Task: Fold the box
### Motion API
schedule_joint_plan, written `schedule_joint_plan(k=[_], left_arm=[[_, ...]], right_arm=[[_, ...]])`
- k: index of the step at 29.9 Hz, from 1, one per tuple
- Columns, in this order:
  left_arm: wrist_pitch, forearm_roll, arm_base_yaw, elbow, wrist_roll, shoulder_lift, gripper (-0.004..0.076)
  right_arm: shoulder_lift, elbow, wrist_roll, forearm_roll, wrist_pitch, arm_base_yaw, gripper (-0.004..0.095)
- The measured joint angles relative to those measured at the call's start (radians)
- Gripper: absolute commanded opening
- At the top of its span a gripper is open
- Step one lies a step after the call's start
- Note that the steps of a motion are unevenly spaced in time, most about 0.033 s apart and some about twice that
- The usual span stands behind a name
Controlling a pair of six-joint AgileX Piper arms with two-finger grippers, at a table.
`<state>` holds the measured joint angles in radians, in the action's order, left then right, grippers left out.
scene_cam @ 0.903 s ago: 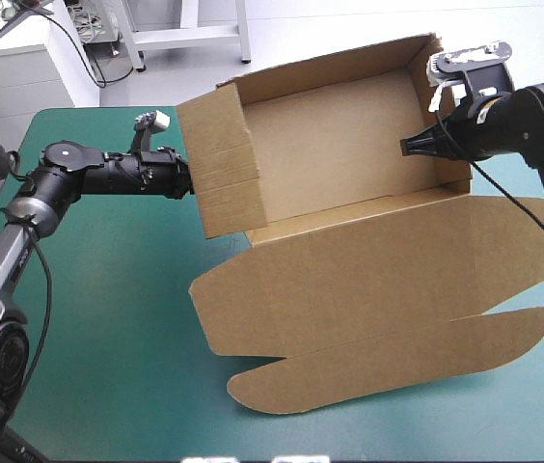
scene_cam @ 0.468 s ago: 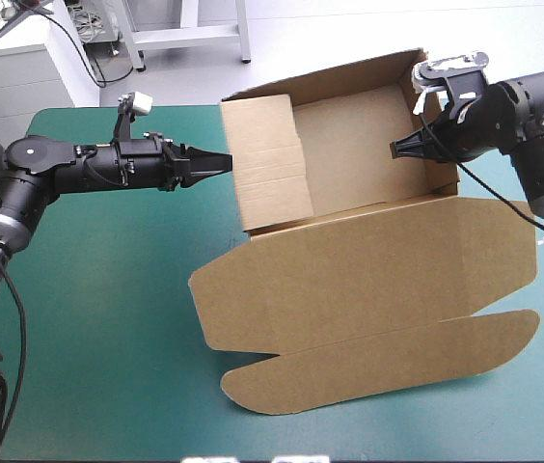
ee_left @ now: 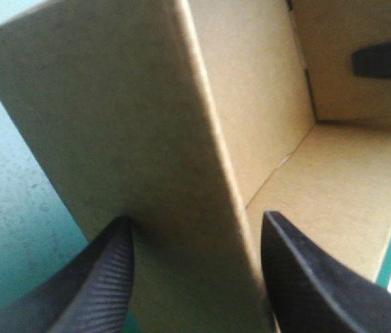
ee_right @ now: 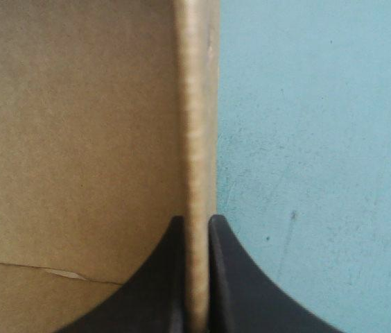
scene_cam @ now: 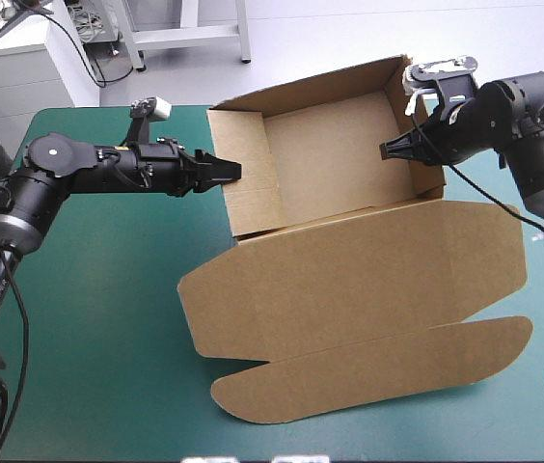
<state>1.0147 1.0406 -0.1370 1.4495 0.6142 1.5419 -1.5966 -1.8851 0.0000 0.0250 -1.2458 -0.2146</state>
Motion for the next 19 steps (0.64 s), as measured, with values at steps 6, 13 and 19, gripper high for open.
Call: schedule_joint_plan(k=[6, 13, 19], left_arm=[[-0.107, -0.339, -0.144, 0.079, -0.266, -0.002, 0.0388], [-0.075, -0.778, -0.245, 0.160, -0.607, -0.002, 0.0388], [0.032, -1.027, -0.286, 0.200, -0.798, 0.004, 0.0314]], right_arm=[[-0.002, 0.000, 0.000, -0.018, 0.010, -0.028, -0.0012], [-0.011, 0.000, 0.093, -0.114, 0.059, -0.160, -0.0013], [-0.040, 0.000, 0.174, -0.151, 0.069, -0.253, -0.0013]])
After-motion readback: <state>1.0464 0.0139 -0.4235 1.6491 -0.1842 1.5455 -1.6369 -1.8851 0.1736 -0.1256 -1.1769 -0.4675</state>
